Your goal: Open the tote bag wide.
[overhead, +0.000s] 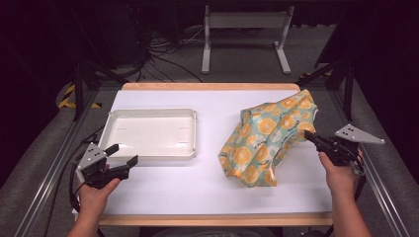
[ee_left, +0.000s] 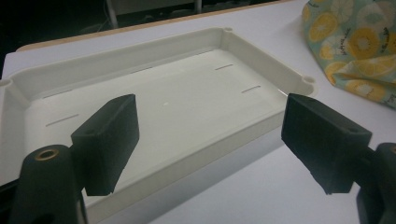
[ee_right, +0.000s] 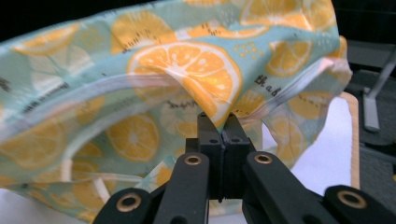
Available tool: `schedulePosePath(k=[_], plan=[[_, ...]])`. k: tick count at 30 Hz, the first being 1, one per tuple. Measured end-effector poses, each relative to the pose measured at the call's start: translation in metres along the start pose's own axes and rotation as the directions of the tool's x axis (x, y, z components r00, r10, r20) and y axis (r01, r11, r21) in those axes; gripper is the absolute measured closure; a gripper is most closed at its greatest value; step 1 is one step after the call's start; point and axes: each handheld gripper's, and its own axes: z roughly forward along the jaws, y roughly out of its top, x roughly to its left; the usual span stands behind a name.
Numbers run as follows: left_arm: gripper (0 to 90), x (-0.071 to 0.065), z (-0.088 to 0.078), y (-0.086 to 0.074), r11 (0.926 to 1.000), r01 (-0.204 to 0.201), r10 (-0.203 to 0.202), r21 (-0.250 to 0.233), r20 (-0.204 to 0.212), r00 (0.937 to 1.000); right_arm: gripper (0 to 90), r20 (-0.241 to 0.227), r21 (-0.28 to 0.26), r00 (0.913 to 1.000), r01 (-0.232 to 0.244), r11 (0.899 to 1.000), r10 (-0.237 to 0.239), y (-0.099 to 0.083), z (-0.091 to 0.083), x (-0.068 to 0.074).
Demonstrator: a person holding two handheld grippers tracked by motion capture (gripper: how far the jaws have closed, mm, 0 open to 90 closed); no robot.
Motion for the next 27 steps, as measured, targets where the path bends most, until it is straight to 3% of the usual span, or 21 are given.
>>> schedulePosePath(k=[4,9,14,27], plan=[[19.7,0.0,0.0,0.0,1.0,0.0,0.0,0.0,-0.001,1.0,89.8,-0.024,-0.052,0.9997,-0.009,0.999,0.008,0.005,-0.007,0.002],[19.7,0.0,0.0,0.0,1.0,0.0,0.0,0.001,0.001,1.0,89.9,-0.049,-0.071,0.9988,-0.007,0.997,0.004,0.009,-0.01,0.004],[19.7,0.0,0.001,0.0,1.0,0.0,0.0,0.006,0.005,1.0,90.0,-0.104,-0.125,0.9944,-0.028,0.992,0.015,0.016,-0.014,0.007],[20.1,-0.002,0.003,0.0,1.0,0.001,-0.001,0.009,0.012,0.9999,90.0,-0.138,-0.181,0.9903,-0.005,0.984,-0.02,0.028,-0.022,0.016]])
